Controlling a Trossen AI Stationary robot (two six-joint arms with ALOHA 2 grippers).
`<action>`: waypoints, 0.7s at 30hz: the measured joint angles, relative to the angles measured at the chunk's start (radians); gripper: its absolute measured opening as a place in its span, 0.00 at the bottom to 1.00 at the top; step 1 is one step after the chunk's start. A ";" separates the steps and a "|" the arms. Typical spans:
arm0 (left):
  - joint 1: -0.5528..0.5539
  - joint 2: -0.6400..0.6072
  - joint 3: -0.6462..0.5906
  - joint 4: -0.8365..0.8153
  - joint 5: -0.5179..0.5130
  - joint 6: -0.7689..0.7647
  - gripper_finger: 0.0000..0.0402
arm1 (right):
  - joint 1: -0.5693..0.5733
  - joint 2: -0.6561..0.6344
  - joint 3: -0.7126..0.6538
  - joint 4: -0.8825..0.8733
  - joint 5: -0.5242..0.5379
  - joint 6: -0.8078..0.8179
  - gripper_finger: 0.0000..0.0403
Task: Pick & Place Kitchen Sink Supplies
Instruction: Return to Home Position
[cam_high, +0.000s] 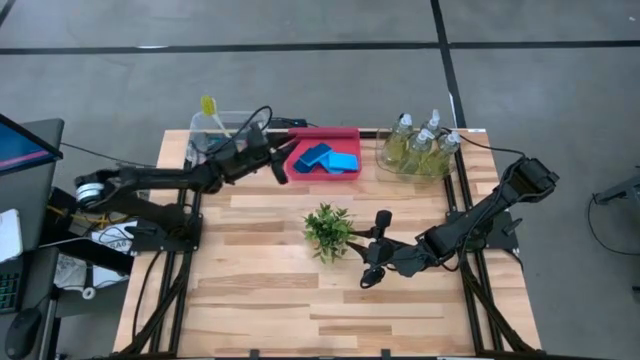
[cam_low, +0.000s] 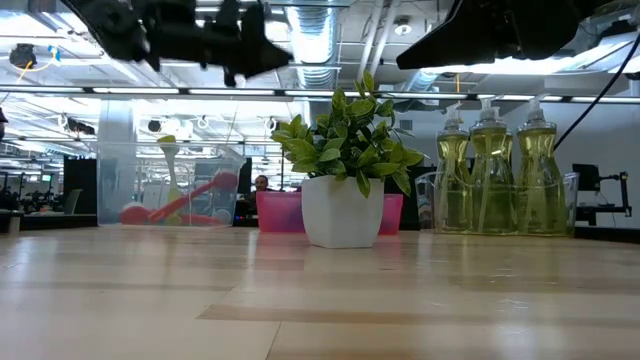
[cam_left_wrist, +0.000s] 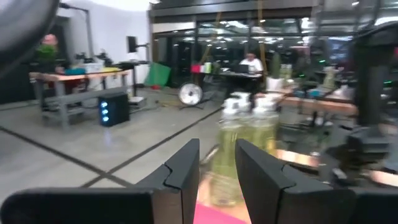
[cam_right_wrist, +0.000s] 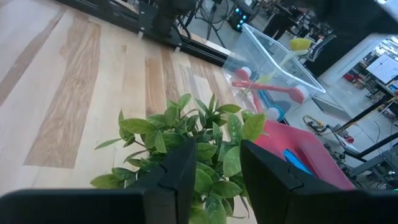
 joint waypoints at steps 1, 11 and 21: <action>-0.016 -0.039 0.000 -0.036 0.000 0.001 0.26 | 0.000 0.000 0.000 0.000 0.000 0.000 0.29; -0.220 -0.442 0.000 -0.552 0.000 -0.003 0.26 | 0.000 0.000 0.000 -0.003 0.000 0.000 0.29; -0.482 -0.735 0.000 -0.877 0.000 -0.076 0.26 | -0.001 0.000 0.000 -0.003 0.000 -0.007 0.29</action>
